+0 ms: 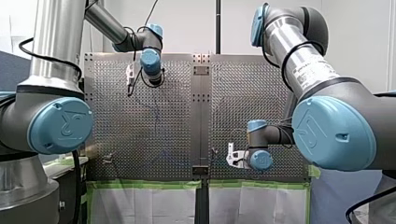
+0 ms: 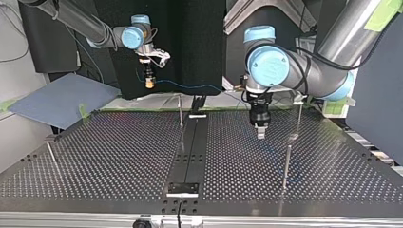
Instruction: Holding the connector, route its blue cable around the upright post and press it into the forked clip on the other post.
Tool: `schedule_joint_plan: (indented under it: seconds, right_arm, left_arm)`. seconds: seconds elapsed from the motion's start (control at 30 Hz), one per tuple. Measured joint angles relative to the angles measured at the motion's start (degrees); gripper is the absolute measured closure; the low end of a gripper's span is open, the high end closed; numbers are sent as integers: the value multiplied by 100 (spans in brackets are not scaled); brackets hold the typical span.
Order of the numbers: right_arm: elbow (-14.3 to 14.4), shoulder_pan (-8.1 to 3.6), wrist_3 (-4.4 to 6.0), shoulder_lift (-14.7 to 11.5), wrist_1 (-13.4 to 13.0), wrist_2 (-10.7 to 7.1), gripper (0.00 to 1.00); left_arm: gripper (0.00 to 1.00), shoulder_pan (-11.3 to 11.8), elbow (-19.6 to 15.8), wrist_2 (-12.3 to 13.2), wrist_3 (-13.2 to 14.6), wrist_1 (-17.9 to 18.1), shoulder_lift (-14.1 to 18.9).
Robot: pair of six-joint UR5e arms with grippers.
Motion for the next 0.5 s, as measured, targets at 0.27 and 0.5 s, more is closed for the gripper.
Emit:
schedule_joint_plan:
  seconds: [0.27, 0.5]
  right_arm:
    - [1, 0, 0, 0, -2, 0, 100]
    - [-1, 0, 1, -3, -6, 0, 100]
  left_arm:
    - [0, -11, -5, -306, 366, 55, -15]
    - [0, -36, -80, -178, 743, 277, -32]
